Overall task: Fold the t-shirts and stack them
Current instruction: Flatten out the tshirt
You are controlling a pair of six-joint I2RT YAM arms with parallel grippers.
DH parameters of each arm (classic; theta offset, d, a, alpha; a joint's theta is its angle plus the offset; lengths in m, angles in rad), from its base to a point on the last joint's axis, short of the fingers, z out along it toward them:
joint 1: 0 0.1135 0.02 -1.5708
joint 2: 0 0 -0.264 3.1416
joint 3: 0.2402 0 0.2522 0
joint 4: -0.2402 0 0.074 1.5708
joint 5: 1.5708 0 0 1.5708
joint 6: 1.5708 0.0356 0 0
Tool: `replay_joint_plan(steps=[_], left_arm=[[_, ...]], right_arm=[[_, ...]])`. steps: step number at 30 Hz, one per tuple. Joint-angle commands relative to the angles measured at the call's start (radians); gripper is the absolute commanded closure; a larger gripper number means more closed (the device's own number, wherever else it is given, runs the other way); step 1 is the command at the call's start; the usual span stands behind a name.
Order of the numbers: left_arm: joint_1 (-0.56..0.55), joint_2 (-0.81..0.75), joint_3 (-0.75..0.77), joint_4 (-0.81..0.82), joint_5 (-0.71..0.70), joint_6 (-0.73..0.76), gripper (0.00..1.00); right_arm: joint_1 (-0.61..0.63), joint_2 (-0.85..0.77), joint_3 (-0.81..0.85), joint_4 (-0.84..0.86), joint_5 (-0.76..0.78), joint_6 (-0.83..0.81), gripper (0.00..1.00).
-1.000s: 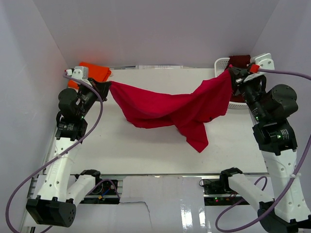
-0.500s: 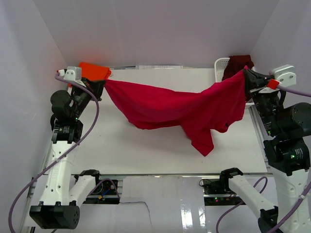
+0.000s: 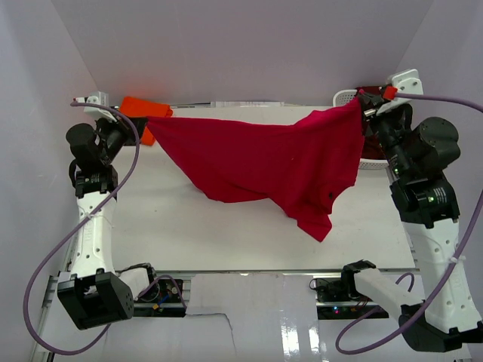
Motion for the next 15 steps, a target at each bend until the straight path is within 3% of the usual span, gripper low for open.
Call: replay_joint_plan(steps=[1,8,15], left_arm=[[0.016,0.017,0.074,0.067,0.045,-0.015,1.00],[0.016,-0.003,0.144,0.050,0.033,0.017,1.00],[0.018,-0.145,0.129,0.020,0.016,0.035,1.00]], right_arm=[[0.001,0.054,0.080,0.089,0.013,-0.019,0.92],[0.001,0.116,0.175,0.085,-0.011,-0.036,0.92],[0.001,-0.003,0.172,0.095,-0.064,-0.048,0.92]])
